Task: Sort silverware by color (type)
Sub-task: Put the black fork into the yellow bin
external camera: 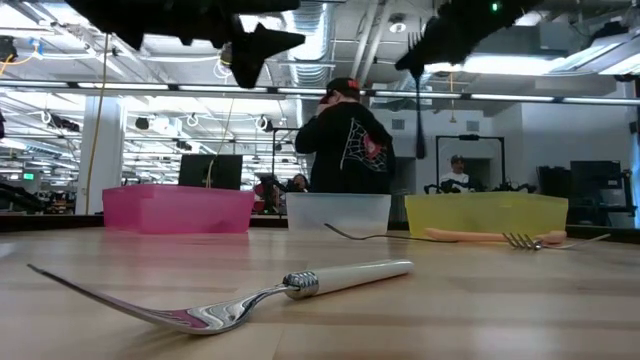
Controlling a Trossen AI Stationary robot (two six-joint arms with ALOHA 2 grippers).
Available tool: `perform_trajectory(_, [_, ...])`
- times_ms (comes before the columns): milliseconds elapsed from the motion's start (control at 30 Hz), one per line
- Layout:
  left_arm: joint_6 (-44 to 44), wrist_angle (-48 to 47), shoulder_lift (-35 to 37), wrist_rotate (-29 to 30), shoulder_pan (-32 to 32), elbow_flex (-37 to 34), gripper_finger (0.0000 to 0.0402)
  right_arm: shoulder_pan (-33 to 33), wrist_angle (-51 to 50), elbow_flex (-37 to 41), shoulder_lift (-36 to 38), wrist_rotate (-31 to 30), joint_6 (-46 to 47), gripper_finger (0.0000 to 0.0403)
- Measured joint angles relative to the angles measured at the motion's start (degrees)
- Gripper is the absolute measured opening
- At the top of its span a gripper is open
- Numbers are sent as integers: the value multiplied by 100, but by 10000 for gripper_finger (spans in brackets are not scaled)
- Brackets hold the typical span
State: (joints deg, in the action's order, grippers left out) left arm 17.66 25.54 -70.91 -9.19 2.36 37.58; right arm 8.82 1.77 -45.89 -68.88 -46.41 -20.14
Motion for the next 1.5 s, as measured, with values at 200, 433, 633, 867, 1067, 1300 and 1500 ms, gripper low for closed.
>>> perform_trajectory(200, [-219,-463,501,481,-208,1,200,-224,-506,82,-212,-1884,-872,21])
perform_trajectory(433, [-375,-921,939,1084,-400,1,200,-851,-1574,245,-552,-2037,-228,21])
perform_trajectory(633, [-371,-1240,1026,1301,-557,1,200,-1346,-2439,239,-952,-1909,544,21])
perform_trajectory(867, [-368,-1369,1020,1313,-704,1,200,-1886,-2522,486,-1198,-1259,952,21])
perform_trajectory(1067, [-366,-1390,1020,1311,-766,1,200,-2166,-1214,1469,-674,-946,261,21])
perform_trajectory(1300, [-497,-1386,1031,1746,-766,1,200,-2563,-658,1908,-13,137,-332,21])
perform_trajectory(1500, [-495,-1290,1031,1891,-764,1,200,-2893,-508,1928,-117,725,-449,21])
